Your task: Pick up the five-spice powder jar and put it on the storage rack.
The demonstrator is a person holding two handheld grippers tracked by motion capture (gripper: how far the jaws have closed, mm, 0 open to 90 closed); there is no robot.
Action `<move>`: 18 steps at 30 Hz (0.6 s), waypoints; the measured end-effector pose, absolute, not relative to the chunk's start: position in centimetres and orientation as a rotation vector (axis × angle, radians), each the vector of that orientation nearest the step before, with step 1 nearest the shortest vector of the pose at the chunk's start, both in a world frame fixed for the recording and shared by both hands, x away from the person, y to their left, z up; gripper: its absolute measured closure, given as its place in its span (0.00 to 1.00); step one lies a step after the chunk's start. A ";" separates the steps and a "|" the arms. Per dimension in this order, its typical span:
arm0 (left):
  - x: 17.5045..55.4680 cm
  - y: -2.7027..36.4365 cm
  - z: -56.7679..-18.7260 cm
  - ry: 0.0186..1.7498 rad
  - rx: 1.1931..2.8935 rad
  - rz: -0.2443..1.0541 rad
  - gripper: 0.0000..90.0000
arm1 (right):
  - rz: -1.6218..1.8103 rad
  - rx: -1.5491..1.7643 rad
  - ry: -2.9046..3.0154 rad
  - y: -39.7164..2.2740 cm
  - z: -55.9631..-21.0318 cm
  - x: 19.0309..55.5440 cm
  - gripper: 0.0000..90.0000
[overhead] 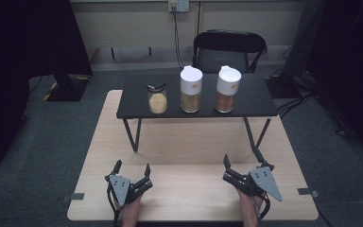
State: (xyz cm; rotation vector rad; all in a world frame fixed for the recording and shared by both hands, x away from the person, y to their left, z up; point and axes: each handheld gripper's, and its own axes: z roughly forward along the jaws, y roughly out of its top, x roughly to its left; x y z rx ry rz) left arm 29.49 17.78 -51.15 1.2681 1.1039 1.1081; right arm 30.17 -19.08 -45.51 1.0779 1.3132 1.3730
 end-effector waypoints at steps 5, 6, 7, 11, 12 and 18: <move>29.5 17.8 -51.1 1.104 1.268 1.108 0.02 | 1.378 1.096 1.319 -19.2 -46.4 30.2 0.00; 29.5 17.8 -51.1 1.104 1.268 1.108 0.02 | 1.378 1.096 1.319 -19.2 -46.4 30.2 0.00; 29.5 17.8 -51.1 1.104 1.268 1.108 0.02 | 1.378 1.100 1.319 -19.2 -46.6 30.2 0.00; 29.5 17.8 -51.1 1.104 1.268 1.108 0.02 | 1.374 1.108 1.324 -19.2 -47.4 30.3 0.00; 29.5 17.8 -51.1 1.104 1.268 1.108 0.02 | 1.367 1.114 1.327 -19.3 -47.5 30.3 0.00; 29.5 17.8 -51.1 1.104 1.268 1.108 0.02 | 1.354 1.126 1.337 -19.3 -48.4 30.5 0.00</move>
